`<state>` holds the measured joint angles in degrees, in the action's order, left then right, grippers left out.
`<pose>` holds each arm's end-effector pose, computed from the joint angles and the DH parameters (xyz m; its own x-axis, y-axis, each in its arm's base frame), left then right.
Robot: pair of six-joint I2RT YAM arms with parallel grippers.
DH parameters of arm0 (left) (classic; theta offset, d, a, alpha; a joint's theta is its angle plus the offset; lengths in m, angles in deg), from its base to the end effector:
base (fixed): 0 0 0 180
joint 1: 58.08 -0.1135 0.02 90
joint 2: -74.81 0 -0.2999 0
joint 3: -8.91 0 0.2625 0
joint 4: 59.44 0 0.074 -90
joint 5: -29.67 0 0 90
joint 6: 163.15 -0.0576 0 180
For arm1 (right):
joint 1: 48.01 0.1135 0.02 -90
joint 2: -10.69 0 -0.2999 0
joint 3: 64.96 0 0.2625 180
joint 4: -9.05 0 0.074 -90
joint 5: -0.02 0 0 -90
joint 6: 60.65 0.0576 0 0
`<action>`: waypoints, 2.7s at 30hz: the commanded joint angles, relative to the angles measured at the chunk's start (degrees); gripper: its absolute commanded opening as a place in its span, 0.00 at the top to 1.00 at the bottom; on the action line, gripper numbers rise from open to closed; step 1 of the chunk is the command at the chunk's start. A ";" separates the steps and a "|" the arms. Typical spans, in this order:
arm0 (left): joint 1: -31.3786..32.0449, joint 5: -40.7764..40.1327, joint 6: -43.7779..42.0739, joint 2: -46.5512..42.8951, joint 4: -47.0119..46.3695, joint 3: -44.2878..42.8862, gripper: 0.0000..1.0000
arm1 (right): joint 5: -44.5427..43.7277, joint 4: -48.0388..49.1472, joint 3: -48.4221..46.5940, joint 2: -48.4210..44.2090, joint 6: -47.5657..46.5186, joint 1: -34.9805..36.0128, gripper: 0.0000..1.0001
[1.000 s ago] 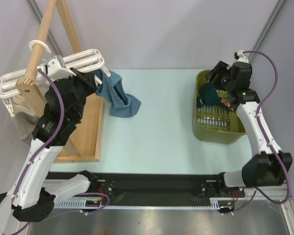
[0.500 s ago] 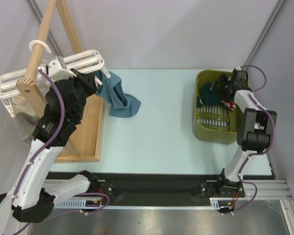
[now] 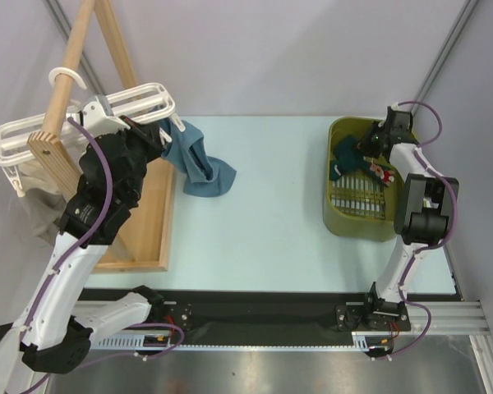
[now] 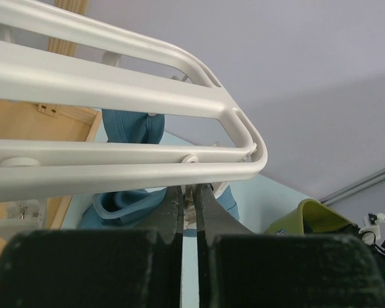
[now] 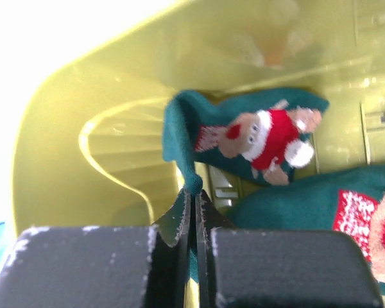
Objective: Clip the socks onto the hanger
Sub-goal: Pick up the sock from the bin.
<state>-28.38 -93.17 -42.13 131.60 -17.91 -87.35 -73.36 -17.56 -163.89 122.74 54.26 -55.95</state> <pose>0.1724 -0.0624 0.5269 0.0013 -0.4992 -0.8665 -0.0628 0.8647 -0.4983 0.4852 -0.0510 0.2493 -0.6102 0.4926 -0.6205 0.1891 0.8511 0.4897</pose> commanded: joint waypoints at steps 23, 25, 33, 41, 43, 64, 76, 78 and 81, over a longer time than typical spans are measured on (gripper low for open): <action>0.19 3.83 -0.09 -1.86 0.42 0.16 1.00 | 1.13 -9.81 0.62 -15.89 0.93 -1.20 1.00; 0.19 4.45 0.09 -1.86 0.43 0.69 1.00 | 0.43 -10.60 4.75 -17.99 0.32 -1.20 1.00; 0.19 5.77 0.00 -0.72 1.04 0.34 1.00 | -2.72 -13.33 12.23 -24.42 -1.08 -1.11 0.69; 0.19 5.42 -0.09 -1.16 1.13 0.78 1.00 | -3.70 -13.24 3.65 -18.37 -1.27 -3.74 0.21; 0.19 5.42 -0.09 -1.16 1.39 0.69 1.00 | -3.79 -11.76 2.75 -15.03 0.14 -4.18 0.24; 0.19 5.59 0.00 -0.63 0.95 0.87 1.00 | -0.29 -6.04 -5.78 6.86 2.78 -3.39 0.38; 0.19 5.51 0.35 -0.90 1.30 1.13 1.00 | -0.27 -3.38 -7.97 6.17 2.26 -3.13 1.00; 0.19 5.51 0.53 -0.90 1.13 1.31 1.00 | -0.27 -5.06 -8.33 4.50 1.47 -3.04 1.00; 0.19 5.94 0.79 -1.07 1.04 1.48 1.00 | -2.20 -7.70 -5.27 -3.83 -0.21 -1.38 1.00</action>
<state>-28.49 -91.50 -42.00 130.51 -18.04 -86.78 -74.26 -23.19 -169.40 128.21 56.42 -58.95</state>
